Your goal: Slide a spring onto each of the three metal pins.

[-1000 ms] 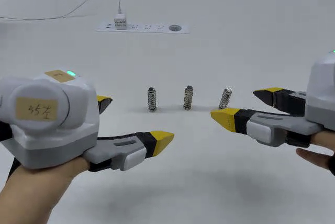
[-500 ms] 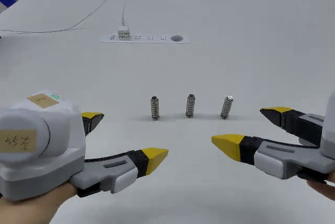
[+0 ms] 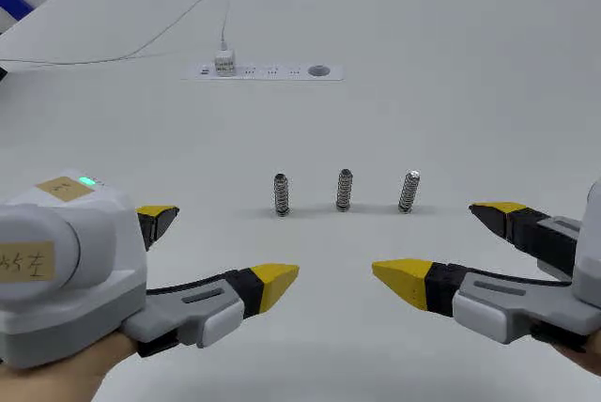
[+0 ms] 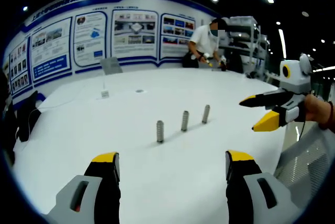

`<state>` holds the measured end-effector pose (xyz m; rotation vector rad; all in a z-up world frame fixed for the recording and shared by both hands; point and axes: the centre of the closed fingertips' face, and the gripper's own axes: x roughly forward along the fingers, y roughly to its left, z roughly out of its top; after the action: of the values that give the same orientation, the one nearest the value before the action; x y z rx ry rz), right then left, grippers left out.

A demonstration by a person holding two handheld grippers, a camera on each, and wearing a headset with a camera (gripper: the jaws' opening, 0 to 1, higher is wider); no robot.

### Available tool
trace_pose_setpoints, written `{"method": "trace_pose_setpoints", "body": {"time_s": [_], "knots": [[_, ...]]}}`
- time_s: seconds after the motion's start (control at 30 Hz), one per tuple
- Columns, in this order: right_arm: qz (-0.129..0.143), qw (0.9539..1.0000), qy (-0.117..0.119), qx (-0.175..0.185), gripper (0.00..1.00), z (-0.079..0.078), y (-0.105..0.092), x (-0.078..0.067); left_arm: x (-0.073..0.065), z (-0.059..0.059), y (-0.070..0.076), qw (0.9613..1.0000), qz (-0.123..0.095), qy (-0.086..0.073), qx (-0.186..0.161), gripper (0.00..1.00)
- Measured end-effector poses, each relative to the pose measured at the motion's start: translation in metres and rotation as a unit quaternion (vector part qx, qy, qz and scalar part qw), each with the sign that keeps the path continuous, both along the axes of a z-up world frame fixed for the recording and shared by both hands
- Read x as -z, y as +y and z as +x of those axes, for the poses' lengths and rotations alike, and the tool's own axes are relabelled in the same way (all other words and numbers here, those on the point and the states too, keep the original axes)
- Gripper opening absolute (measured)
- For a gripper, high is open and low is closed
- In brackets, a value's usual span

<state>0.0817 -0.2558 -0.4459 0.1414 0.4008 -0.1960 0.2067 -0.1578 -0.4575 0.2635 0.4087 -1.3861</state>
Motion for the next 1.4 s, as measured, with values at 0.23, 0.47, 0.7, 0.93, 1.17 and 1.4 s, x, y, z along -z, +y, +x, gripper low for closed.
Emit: {"method": "trace_pose_setpoints", "body": {"time_s": [0.23,0.47,0.7,0.93,1.17,1.4], "knots": [[-0.003,1.0000,0.006,0.003,0.79,0.000,-0.001,0.001,-0.001,0.000,0.000,1.0000,-0.002,-0.001,-0.001,0.85],[-0.002,0.9998,0.014,0.012,0.79,-0.001,-0.005,0.004,-0.003,-0.001,-0.001,1.0000,-0.007,0.002,-0.001,0.87],[0.004,0.9997,0.019,0.016,0.79,-0.002,-0.005,0.005,-0.004,-0.001,-0.001,1.0000,-0.008,0.002,-0.001,0.87],[0.013,0.9993,0.014,0.032,0.78,-0.003,-0.012,0.005,-0.003,-0.001,-0.002,1.0000,-0.009,0.005,-0.002,0.87],[0.016,0.9992,0.015,0.033,0.78,-0.003,-0.012,0.006,-0.003,-0.002,-0.003,1.0000,-0.008,0.006,0.000,0.86],[0.018,0.9989,0.020,0.038,0.78,-0.004,-0.014,0.009,-0.001,-0.001,-0.003,1.0000,-0.005,0.008,-0.001,0.84]]}}
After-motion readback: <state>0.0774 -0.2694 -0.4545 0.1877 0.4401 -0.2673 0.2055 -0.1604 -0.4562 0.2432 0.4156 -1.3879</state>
